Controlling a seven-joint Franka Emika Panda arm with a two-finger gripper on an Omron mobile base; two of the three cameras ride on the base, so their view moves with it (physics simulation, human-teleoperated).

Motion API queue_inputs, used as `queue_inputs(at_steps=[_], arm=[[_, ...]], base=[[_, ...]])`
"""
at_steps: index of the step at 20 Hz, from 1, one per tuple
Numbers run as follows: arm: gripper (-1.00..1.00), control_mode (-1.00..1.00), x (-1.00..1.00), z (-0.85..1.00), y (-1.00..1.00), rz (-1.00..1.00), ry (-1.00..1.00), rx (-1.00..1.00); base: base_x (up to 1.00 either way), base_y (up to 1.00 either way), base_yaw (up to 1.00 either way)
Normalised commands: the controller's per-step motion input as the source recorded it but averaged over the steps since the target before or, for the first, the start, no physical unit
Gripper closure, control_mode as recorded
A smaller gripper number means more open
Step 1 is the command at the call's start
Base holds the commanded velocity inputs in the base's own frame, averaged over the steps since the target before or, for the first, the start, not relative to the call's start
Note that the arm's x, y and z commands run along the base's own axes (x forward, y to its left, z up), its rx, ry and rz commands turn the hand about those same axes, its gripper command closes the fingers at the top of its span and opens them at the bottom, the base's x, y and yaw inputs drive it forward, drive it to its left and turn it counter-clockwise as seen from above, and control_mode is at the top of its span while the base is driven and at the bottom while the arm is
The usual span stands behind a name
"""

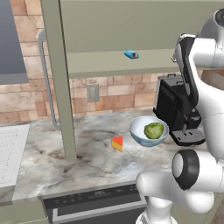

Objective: Pick the cheese from the fridge and the cheese grater from the cabinet and place them next to the salad bowl.

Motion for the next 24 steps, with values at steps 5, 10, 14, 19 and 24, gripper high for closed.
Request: queue_inputs(at_steps=[5,10,14,19,24], arm=[[-1.0,-1.0,0.28,-0.06,-0.01,0.01,-0.03,0.0],[-1.0,-1.0,0.29,-0.06,0.0,0.02,-0.06,0.0],[-1.0,-1.0,0.31,-0.07,0.0,0.03,-0.02,0.0],[-1.0,-1.0,0.3,-0.05,0.0,0.04,0.0,0.0],[-1.0,-1.0,0.23,-0.03,-0.07,0.04,0.0,0.0]], base=[[0.0,0.0,0.0],[0.0,0.0,0.0],[0.0,0.0,0.0],[0.0,0.0,0.0],[0.0,0.0,0.0]])
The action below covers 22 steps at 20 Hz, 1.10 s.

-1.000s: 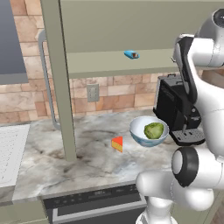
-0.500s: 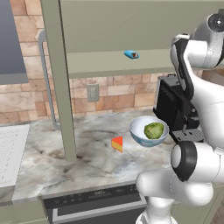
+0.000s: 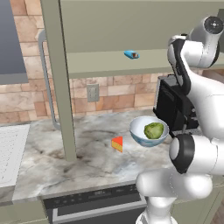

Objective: Pick the cheese from the fridge and the cheese grater from the cabinet and place them next to the salad bowl.

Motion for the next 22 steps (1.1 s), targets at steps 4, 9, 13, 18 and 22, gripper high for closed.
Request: queue_inputs(at_steps=[4,9,13,18,22], arm=[[-1.0,-1.0,0.19,0.0,-0.15,0.05,0.0,0.0],[-1.0,-1.0,0.15,-0.04,-0.12,0.03,0.0,-0.02],[-1.0,-1.0,0.09,-0.16,-0.01,0.02,0.0,0.0],[-1.0,-1.0,0.14,-0.08,-0.02,0.0,0.0,-0.02],[-1.0,-1.0,0.21,-0.02,-0.05,0.0,0.0,-0.03]], base=[[0.0,0.0,0.0],[0.0,0.0,0.0],[0.0,0.0,0.0],[0.0,0.0,0.0],[0.0,0.0,0.0]])
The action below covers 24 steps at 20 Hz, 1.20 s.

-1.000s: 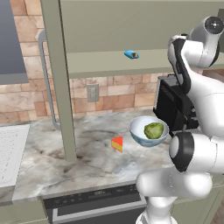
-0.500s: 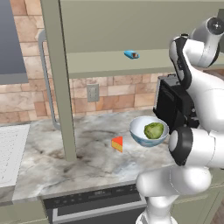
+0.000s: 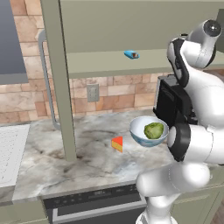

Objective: Pick the cheese from the fridge and the cheese grater from the cabinet and place them next to the salad bowl.

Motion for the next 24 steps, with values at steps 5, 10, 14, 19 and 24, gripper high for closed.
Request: queue_inputs(at_steps=[5,10,14,19,24], arm=[[-1.0,-1.0,0.2,-0.01,-0.02,0.0,0.0,-0.04],[-1.0,-1.0,0.22,0.0,-0.04,0.0,0.0,-0.03],[-1.0,-1.0,0.18,0.0,-0.08,0.0,0.0,-0.02],[-1.0,-1.0,0.11,-0.01,-0.09,0.0,0.0,-0.02],[-1.0,-1.0,0.1,-0.05,-0.07,0.0,0.0,0.0]], base=[[0.0,0.0,0.0],[0.0,0.0,0.0],[0.0,0.0,0.0],[0.0,0.0,0.0],[0.0,0.0,0.0]])
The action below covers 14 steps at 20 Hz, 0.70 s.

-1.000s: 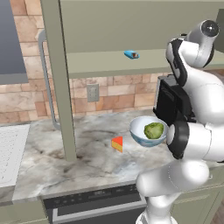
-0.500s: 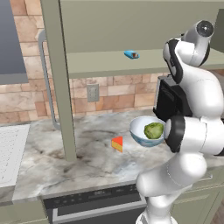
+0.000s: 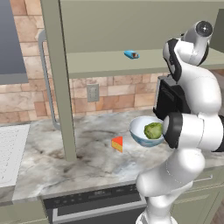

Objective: Pick the cheese from the fridge and the cheese grater from the cabinet and place them next to the salad bowl.

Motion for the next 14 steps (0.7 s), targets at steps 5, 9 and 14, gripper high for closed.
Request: queue_inputs(at_steps=[5,9,14], arm=[[-1.0,-1.0,0.1,-0.07,-0.02,-0.01,0.0,0.0],[-1.0,-1.0,0.07,-0.08,0.0,-0.01,0.0,0.0],[1.0,-1.0,0.04,-0.04,-0.01,0.0,0.0,0.0]], base=[[0.0,0.0,0.0],[0.0,0.0,0.0],[0.0,0.0,0.0]])
